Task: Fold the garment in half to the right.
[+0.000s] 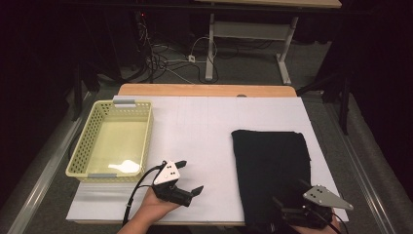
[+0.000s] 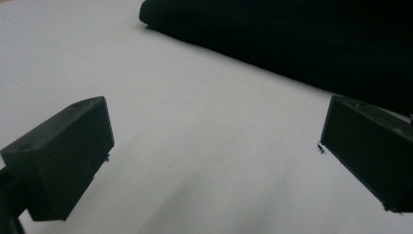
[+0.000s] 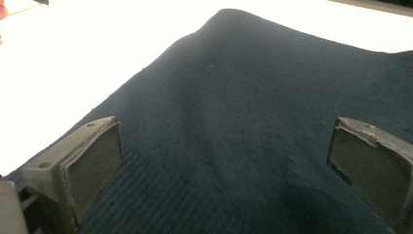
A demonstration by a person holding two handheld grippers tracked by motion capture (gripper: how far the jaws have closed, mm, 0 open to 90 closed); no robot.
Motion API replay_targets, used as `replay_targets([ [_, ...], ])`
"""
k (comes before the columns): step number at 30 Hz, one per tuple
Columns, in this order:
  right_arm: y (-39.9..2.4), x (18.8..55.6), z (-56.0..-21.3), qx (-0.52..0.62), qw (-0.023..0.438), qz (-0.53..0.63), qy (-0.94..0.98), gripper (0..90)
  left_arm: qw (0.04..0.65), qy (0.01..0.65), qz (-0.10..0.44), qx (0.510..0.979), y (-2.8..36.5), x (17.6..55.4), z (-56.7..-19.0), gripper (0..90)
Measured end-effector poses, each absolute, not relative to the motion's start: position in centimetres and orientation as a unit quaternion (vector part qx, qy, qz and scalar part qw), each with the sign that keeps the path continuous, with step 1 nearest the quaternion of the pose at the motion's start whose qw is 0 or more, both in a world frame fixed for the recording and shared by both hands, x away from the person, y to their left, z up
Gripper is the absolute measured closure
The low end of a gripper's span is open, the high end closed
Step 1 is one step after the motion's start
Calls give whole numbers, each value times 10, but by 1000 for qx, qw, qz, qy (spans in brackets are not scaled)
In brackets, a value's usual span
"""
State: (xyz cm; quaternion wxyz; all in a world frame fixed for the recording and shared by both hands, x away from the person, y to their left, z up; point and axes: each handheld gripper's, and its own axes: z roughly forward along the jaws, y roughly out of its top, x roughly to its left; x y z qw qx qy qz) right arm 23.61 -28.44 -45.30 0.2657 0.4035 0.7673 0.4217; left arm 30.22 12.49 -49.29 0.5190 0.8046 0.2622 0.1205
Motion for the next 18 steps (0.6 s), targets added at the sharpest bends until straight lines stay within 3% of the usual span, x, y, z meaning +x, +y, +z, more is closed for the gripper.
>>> replay_targets([
  [18, -237, 231, -472, 357, 229, 408, 809, 27, 520, 264, 120, 803, 125, 302, -493, 0],
])
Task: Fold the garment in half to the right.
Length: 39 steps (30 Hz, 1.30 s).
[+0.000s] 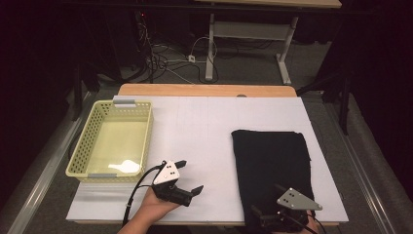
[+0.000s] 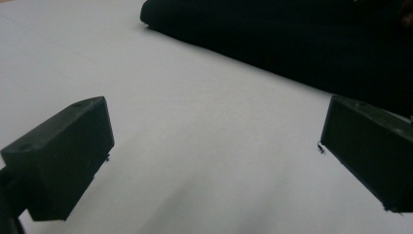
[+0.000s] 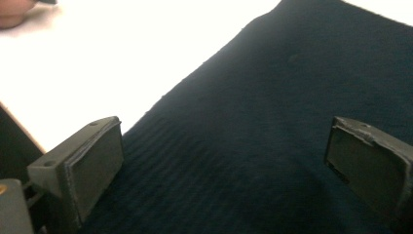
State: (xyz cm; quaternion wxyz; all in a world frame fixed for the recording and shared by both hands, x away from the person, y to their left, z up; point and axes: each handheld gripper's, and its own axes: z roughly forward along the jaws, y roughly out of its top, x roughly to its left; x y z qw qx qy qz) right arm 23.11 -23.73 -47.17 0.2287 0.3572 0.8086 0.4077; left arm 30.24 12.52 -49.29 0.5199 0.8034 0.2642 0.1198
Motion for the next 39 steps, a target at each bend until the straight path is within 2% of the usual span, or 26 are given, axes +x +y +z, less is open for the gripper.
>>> replay_targets([
  [3, -230, 226, -472, 349, 219, 410, 814, 63, 520, 264, 119, 803, 125, 303, -493, 0],
  [7, -221, 217, -472, 335, 205, 415, 821, 180, 520, 264, 120, 803, 125, 302, -493, 0],
  [15, -205, 206, -478, 328, 190, 382, 843, 351, 519, 265, 120, 803, 125, 302, -493, 0],
  [21, -198, 203, -485, 317, 207, 342, 860, 450, 518, 272, 118, 803, 125, 304, -493, 0],
  [24, -200, 203, -484, 319, 209, 343, 859, 566, 516, 283, 114, 801, 126, 306, -493, 0],
  [27, -205, 206, -483, 326, 207, 349, 854, 728, 506, 307, 105, 799, 124, 310, -492, 0],
  [29, -207, 208, -483, 320, 209, 351, 855, 790, 502, 310, 106, 801, 122, 312, -490, 0],
  [39, -210, 209, -484, 312, 201, 364, 854, 803, 478, 332, 87, 809, 79, 349, -481, 0],
])
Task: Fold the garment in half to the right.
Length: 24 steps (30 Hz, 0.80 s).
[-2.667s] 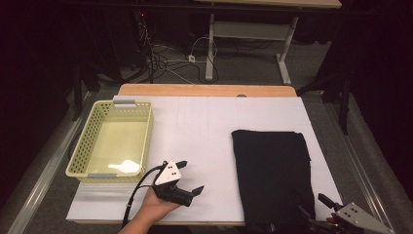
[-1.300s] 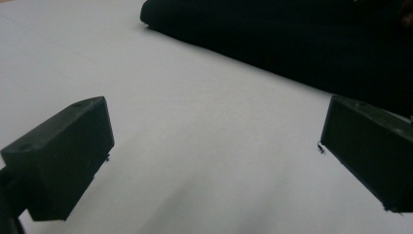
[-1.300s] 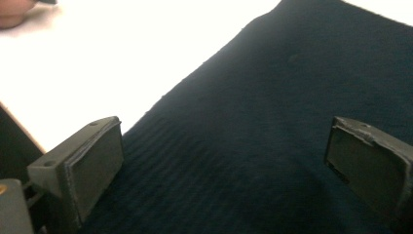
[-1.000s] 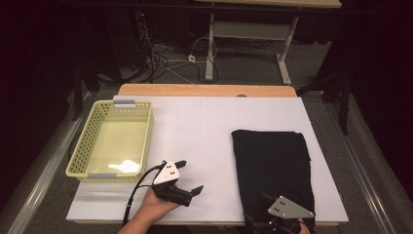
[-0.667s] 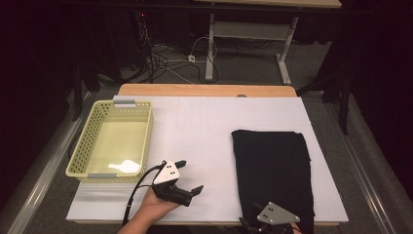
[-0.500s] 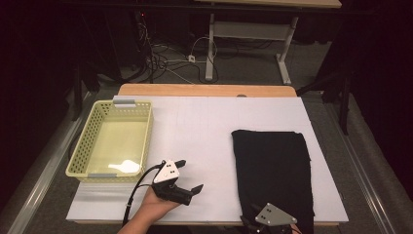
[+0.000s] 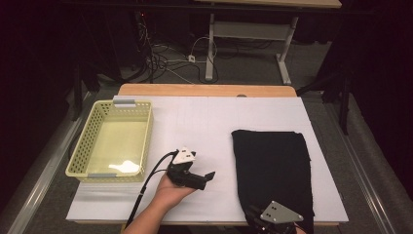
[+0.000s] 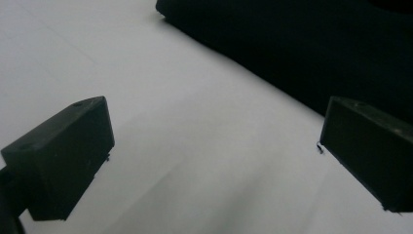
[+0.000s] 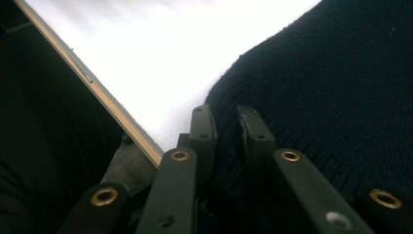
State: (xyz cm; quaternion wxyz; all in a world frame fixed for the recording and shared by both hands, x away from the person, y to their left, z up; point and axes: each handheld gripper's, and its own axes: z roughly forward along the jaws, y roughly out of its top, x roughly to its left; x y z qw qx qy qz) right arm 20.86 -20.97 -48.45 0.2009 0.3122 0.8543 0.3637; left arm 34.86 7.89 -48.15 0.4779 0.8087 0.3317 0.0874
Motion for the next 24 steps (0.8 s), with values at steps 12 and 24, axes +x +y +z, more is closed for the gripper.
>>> replay_targets([
  [12, -210, 208, -485, 309, 202, 368, 854, 801, 436, 350, 70, 826, 10, 391, -476, 150],
  [24, -210, 208, -485, 310, 199, 371, 853, 801, 384, 417, 53, 822, -38, 442, -482, 282],
])
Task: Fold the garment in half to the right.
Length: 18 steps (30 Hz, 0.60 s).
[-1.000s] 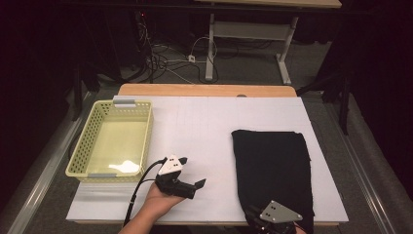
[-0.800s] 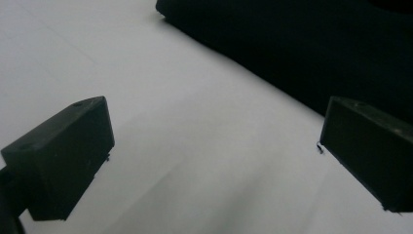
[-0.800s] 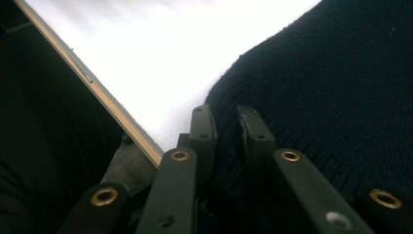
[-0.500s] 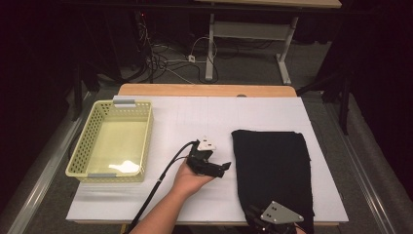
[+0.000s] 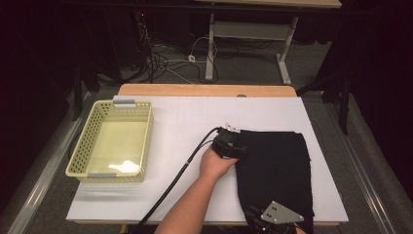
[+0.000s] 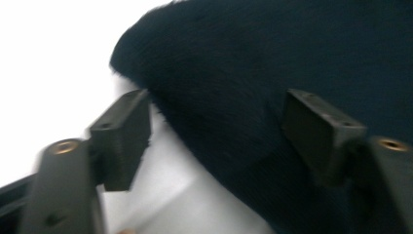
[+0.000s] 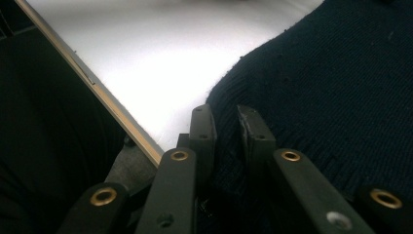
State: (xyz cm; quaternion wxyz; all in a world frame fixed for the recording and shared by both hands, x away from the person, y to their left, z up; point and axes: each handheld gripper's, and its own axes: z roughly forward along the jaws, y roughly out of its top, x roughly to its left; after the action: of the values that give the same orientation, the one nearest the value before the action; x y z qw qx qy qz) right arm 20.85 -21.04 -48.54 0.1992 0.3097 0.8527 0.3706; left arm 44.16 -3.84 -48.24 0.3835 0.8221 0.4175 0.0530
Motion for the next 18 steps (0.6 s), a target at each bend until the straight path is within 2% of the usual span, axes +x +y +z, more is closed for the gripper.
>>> replay_targets([
  [4, -211, 208, -486, 309, 199, 373, 852, 801, 392, 417, 63, 818, -41, 441, -484, 398],
  [7, -211, 208, -486, 307, 200, 375, 851, 802, 404, 416, 46, 814, -42, 441, -484, 543],
  [8, -211, 208, -486, 304, 201, 375, 852, 802, 411, 413, 29, 812, -42, 441, -485, 622],
  [10, -211, 208, -486, 305, 199, 375, 852, 803, 413, 416, 23, 810, -43, 441, -485, 690],
  [18, -207, 209, -482, 297, 203, 376, 854, 815, 420, 395, 59, 815, -40, 437, -477, 754],
])
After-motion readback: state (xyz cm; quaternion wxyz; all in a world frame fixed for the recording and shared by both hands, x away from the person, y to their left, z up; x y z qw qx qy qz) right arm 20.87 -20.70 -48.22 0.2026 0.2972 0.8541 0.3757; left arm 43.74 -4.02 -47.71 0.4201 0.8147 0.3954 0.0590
